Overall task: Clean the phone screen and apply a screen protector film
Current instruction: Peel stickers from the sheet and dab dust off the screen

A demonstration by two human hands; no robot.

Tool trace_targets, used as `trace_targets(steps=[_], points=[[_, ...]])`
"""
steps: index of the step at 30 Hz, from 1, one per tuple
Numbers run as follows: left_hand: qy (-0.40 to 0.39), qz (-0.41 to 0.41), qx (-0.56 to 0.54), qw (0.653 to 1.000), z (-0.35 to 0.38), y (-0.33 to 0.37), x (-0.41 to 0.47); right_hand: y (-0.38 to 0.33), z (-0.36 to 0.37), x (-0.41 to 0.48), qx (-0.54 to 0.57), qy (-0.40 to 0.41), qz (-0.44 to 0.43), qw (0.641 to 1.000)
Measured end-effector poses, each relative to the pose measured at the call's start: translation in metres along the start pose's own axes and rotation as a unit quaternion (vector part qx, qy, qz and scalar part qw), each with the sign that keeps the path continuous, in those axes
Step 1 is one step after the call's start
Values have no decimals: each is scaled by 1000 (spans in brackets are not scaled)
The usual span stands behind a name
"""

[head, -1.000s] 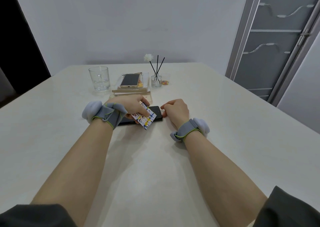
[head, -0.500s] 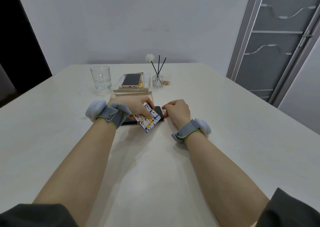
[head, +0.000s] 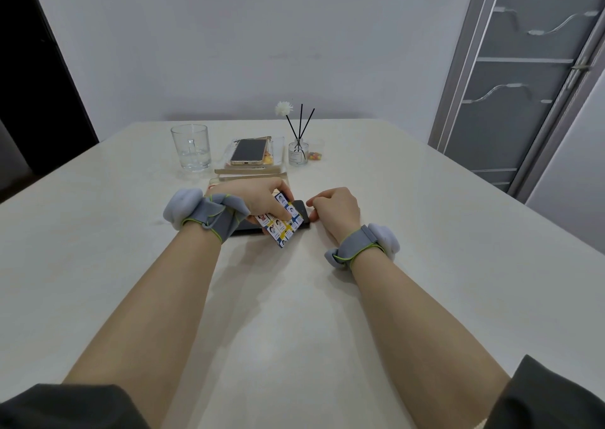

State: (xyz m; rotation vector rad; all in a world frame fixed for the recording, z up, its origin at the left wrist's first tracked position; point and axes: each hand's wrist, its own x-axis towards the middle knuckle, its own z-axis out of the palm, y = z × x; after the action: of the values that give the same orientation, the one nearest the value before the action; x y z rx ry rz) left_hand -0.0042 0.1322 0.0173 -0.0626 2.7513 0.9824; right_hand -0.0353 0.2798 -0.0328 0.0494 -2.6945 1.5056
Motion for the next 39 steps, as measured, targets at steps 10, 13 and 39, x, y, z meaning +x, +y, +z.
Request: trace_targets(steps=[10,13,39], points=[[108,-20,-23,994,11,-6,8,-1,-1,-1,-9,-10,1,1000],[108,-25,-66,992,15,-3,10,-1,-2,-1,-15,-14,0,1000],[173,-40,-156,972,29,4,18,-1,-1,-2,-26,-6,-5,1000]])
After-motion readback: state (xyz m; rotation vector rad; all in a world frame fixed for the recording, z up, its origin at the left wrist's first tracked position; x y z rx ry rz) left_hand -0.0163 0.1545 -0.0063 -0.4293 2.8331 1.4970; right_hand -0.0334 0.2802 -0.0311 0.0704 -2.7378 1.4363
